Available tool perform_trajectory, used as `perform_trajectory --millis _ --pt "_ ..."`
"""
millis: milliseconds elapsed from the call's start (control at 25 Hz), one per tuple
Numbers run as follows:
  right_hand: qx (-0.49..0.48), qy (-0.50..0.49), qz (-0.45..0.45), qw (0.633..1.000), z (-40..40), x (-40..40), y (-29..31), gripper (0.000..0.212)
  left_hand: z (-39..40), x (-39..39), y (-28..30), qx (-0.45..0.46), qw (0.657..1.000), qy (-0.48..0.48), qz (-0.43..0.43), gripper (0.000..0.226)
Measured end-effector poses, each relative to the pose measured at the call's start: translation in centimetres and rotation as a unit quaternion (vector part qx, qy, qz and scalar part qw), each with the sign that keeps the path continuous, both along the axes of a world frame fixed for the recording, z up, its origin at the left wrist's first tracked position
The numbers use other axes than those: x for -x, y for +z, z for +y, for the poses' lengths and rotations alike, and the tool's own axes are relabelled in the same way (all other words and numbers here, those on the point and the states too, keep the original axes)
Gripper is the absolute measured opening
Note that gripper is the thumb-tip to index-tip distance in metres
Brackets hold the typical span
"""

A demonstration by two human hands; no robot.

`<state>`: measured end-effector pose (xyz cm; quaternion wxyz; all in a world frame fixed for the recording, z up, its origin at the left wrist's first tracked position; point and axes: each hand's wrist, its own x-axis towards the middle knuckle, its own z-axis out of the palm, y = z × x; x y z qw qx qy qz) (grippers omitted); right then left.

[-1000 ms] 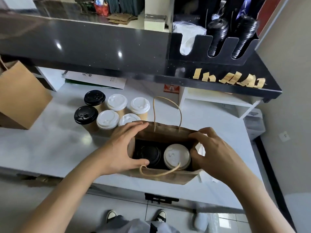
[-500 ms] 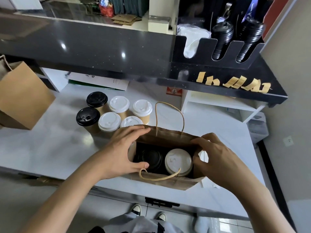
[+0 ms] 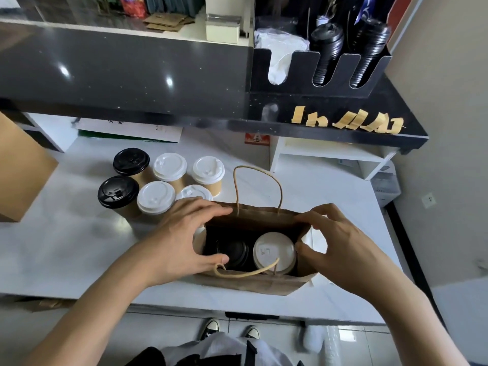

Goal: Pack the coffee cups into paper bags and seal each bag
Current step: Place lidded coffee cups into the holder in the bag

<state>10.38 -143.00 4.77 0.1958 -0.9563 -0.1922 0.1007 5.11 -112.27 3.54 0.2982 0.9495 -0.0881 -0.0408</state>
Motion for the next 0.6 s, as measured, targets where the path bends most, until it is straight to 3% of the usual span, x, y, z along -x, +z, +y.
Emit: perform_trajectory --millis 360,600 --pt "-0.085 -0.023 -0.056 0.995 -0.6 -1.1 1.9 0.035 0.2 -1.2 2.7 0.025 0.997 0.025 -0.075 0.044" --pt "-0.1 -0.02 -0.092 0.991 0.1 -2.5 3.1 0.034 -0.3 -2.4 4.2 0.047 0.994 0.032 -0.096 0.038"
